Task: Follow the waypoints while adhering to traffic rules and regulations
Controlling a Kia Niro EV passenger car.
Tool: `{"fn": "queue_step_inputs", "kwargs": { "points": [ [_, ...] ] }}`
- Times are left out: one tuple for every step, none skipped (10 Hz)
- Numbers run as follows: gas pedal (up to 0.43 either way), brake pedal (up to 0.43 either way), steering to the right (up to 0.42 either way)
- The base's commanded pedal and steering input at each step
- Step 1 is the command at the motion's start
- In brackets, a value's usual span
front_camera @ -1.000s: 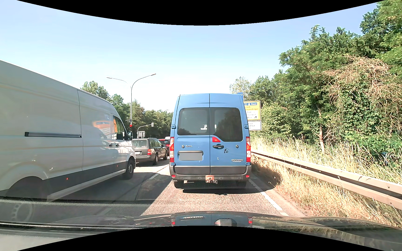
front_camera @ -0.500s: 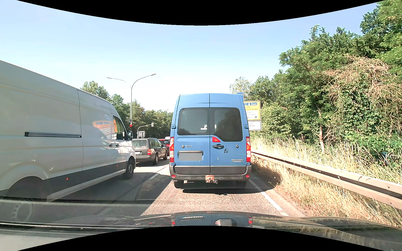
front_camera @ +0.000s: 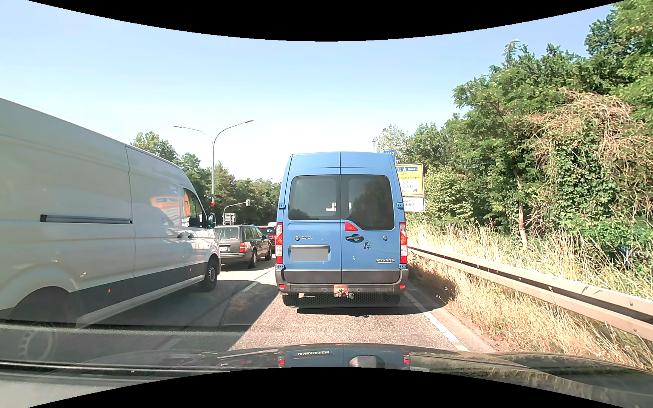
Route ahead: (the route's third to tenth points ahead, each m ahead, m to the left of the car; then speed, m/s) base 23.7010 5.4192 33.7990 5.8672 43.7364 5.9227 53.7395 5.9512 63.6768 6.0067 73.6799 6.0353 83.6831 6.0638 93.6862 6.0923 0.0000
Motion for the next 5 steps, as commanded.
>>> {"fn": "queue_step_inputs", "kwargs": {
  "points": [
    [0.0,0.189,-0.001],
    [0.0,0.189,-0.001],
    [0.0,0.189,-0.001],
    [0.0,0.183,-0.001],
    [0.0,0.189,-0.001]
  ]
}}
